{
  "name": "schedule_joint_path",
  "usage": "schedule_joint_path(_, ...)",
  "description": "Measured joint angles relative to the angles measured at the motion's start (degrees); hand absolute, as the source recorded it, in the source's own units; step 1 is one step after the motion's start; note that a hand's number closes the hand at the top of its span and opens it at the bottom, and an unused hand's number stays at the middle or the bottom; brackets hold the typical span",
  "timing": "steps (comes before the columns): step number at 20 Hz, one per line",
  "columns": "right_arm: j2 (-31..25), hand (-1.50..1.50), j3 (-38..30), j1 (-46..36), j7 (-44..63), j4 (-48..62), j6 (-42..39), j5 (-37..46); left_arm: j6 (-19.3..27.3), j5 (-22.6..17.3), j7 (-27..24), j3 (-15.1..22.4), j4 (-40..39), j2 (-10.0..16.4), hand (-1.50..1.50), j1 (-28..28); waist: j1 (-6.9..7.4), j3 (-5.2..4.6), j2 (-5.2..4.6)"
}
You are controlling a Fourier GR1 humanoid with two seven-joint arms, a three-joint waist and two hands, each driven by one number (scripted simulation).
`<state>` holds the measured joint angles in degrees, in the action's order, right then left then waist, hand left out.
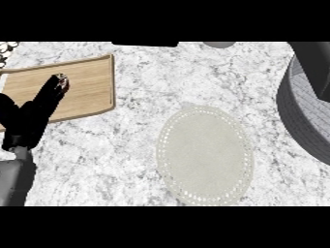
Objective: Pick the tomato from the placemat and place it in the basket
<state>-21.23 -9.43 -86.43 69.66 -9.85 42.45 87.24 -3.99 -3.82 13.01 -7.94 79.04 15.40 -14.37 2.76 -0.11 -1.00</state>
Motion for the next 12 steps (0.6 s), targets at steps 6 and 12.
schedule_joint_path(6, -2.4, 1.50, -1.1, 2.9, -0.1, -0.2, 0.5, 0.3, 0.7, 0.4, 0.2, -0.1, 0.5, -0.3, 0.00, 1.0, -1.00, 0.07, 0.41)
schedule_joint_path(12, -4.5, 1.50, -3.1, 9.2, -2.8, -1.8, 3.1, -1.3, 0.2, 0.0, 0.0, -1.0, 0.5, 0.2, 0.00, 1.6, -1.84, 0.09, 0.69)
